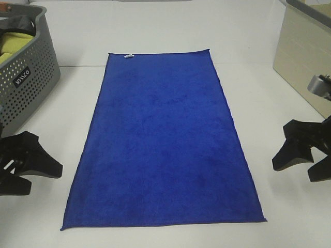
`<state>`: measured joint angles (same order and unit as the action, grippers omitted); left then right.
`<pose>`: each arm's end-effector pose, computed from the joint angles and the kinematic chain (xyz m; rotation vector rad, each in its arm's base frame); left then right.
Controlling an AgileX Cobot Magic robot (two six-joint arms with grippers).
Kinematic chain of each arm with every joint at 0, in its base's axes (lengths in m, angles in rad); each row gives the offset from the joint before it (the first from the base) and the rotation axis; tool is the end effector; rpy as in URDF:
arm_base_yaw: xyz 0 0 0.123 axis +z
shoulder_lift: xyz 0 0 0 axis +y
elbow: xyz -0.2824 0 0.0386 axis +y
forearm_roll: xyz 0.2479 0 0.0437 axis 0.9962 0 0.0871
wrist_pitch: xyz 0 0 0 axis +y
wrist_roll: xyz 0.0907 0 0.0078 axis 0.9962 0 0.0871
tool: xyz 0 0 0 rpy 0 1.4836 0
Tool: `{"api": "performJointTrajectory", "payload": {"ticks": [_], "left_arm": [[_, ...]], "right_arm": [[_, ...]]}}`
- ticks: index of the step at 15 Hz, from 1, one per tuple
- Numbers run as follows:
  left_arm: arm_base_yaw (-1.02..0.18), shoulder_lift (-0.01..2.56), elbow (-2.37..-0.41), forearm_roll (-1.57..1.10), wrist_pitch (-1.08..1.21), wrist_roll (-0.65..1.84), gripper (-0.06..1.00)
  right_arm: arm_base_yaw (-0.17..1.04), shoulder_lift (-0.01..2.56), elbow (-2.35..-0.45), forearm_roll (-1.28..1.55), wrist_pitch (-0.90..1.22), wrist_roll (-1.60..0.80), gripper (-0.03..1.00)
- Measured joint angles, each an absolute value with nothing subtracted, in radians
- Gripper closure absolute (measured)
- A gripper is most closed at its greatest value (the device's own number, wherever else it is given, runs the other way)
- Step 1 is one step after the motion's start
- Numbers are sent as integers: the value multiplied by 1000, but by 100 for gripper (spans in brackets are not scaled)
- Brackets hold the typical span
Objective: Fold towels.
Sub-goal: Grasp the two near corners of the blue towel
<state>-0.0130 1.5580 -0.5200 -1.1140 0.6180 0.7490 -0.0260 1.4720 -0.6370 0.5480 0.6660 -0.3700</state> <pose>0.2220 -0.0503 0.1407 -0.2468 2.7846 -0.8397 0.2297 0.0234 0.1695 0.0934 2.8790 0.4847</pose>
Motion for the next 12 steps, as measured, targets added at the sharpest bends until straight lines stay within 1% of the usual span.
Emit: {"api": "performJointTrajectory", "payload": {"ticks": [3,7,9,12], "left_arm": [[-13,1675,-521,-1276,616,927,27],[-26,1790,-522,-1407,611,1075,28],[-83,1836,-523,-1469,596,1116,29],[-163,1868,-526,-1549,599,1139,30]], "right_arm": [[-26,1596,-638,701,653,-494,27],[-26,1707,-607,878,606,-649,28],[-26,1719,-566,939,552,-707,28],[-26,1733,-560,1009,539,-774,28]]}}
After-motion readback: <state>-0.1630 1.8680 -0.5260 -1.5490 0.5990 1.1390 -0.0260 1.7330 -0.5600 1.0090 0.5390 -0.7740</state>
